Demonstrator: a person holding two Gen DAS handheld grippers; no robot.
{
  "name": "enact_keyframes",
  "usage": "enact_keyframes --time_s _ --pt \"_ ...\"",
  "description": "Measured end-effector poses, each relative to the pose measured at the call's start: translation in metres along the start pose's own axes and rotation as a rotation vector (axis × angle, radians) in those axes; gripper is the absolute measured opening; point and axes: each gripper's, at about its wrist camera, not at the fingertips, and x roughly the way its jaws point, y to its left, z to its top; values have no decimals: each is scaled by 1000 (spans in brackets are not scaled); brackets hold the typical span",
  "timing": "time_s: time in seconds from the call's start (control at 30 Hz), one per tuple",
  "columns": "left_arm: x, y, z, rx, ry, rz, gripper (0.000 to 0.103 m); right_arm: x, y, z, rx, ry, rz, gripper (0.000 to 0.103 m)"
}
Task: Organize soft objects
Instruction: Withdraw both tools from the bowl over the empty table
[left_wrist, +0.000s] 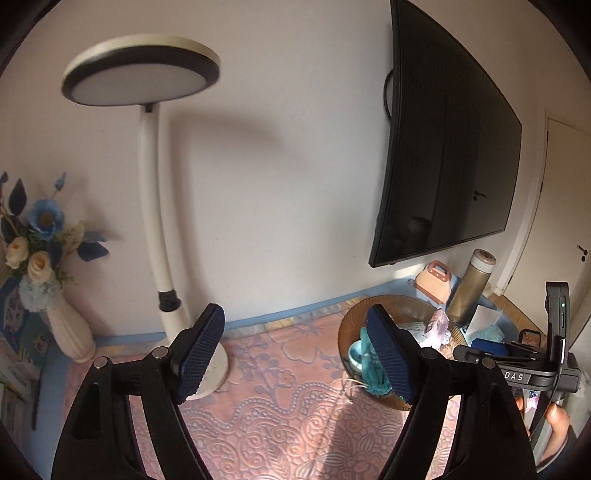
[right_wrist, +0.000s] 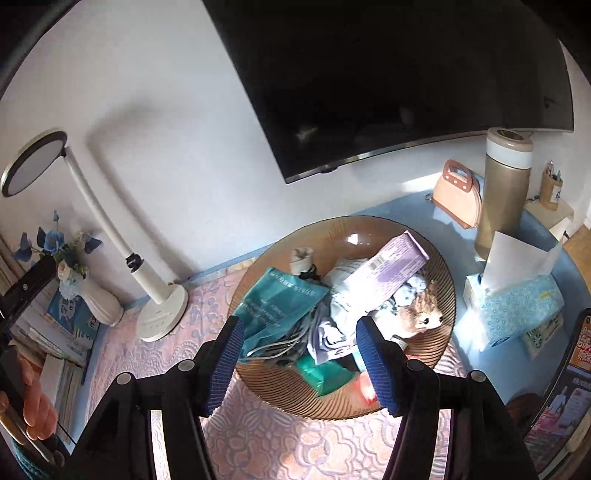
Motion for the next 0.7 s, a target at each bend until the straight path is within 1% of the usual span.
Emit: enact_keyframes --time_s 0.1,0.13,0.17,0.2,0.3,0.43,0.5,0.57,0.6,0.7 --pt "-46 27 -5 -42 -73 62 92 -1 37 -12 -82 -15 -8 63" --pt "-59 36 -10 -61 -91 69 93 0 48 -17 -98 -12 8 64" --pt "-68 44 -15 -77 -102 76 93 2 58 -22 -107 -4 33 68" --pt "-75 51 -20 -91 -106 85 93 5 69 -28 -113 7 61 74" --pt "-80 68 -41 -112 -79 113 93 18 100 -43 -130 41 118 77" --pt "-67 88 -75 -143 -29 166 97 41 134 -58 -183 72 117 77" --pt "-56 93 -98 -143 -25 237 100 55 146 -67 -206 90 105 77" --pt "-39 93 -121 -114 -15 311 100 71 153 -76 -231 107 83 77" --pt "-26 95 -134 -103 7 331 100 80 156 -82 -252 110 57 77" --pt "15 101 -166 -117 104 343 100 104 167 -104 -380 101 -84 77"
